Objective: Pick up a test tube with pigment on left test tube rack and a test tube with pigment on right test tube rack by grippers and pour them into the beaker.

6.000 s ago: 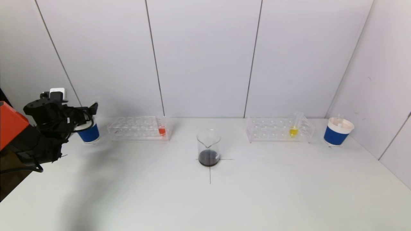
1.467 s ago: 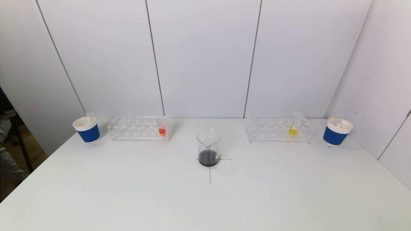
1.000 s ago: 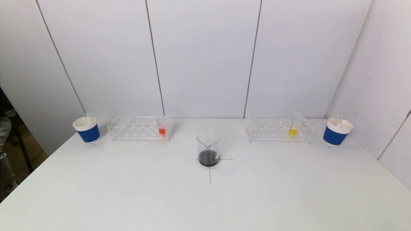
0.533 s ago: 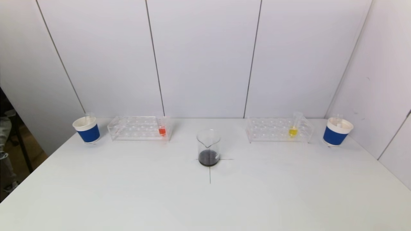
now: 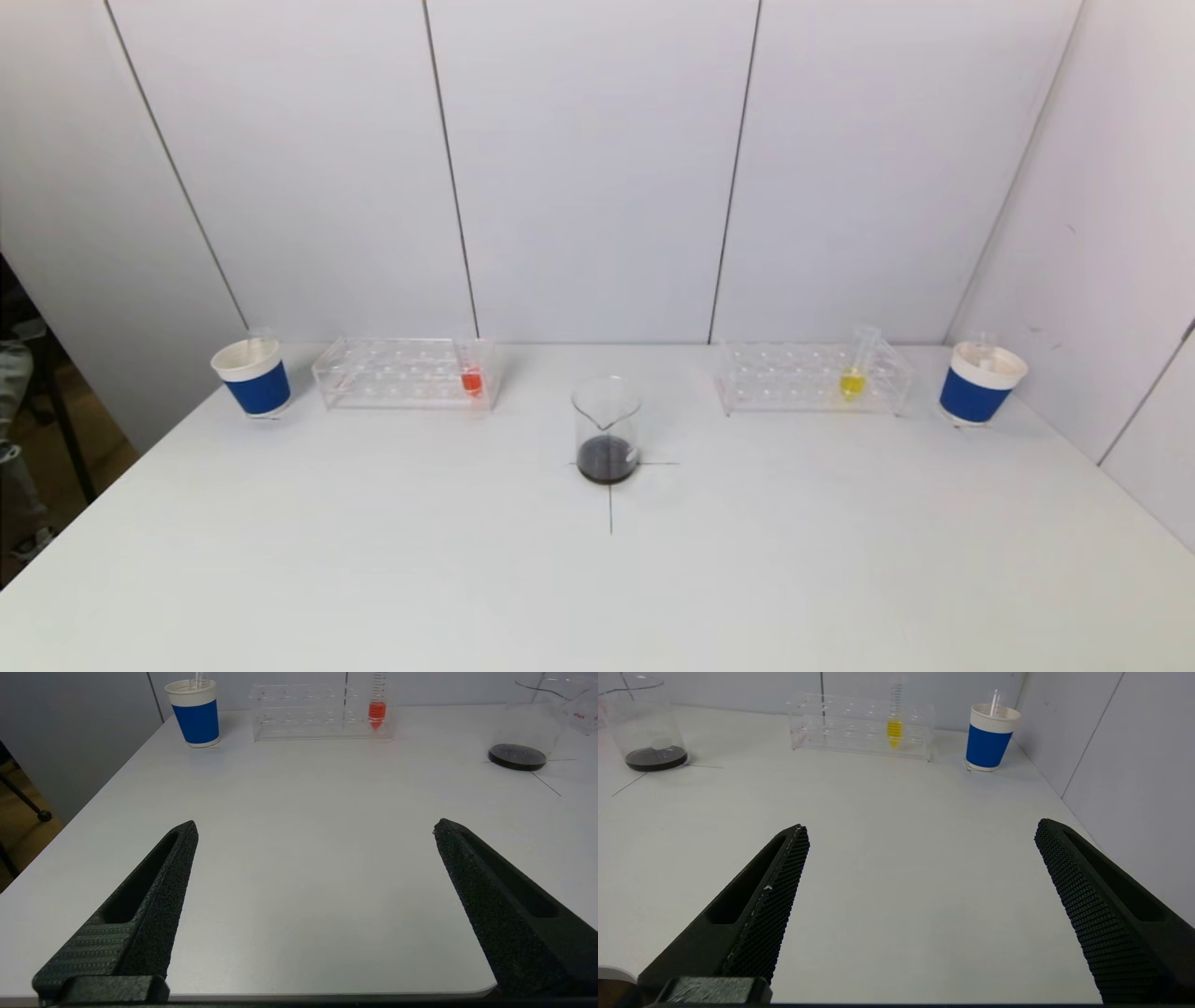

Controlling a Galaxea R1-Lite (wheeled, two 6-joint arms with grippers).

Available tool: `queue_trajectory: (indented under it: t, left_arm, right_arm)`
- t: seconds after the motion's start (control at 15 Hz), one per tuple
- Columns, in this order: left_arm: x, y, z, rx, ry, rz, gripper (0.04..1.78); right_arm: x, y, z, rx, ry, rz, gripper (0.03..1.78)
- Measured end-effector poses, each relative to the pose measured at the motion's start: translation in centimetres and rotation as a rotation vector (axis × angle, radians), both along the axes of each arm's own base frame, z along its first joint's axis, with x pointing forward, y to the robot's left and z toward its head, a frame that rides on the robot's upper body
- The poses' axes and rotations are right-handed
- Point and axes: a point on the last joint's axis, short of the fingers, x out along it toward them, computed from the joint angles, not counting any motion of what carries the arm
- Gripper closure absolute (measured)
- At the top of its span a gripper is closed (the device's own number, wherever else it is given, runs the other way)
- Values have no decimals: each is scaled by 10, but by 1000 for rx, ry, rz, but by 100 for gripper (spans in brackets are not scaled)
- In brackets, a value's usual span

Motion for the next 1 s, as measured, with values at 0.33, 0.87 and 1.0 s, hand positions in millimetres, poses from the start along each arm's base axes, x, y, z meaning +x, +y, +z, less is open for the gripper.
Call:
queue_trajectory:
  t: [0.33,0.87,1.0]
  left_arm:
    - [0,0,0,0,0,0,6]
    - [0,0,0,0,0,0,6]
    - [0,0,0,0,0,0,6]
  right_arm:
    - [0,0,0,33,-1,-10,5]
    - [0,0,0,48,-3,-10,5]
    - [0,0,0,48,-3,-10,5]
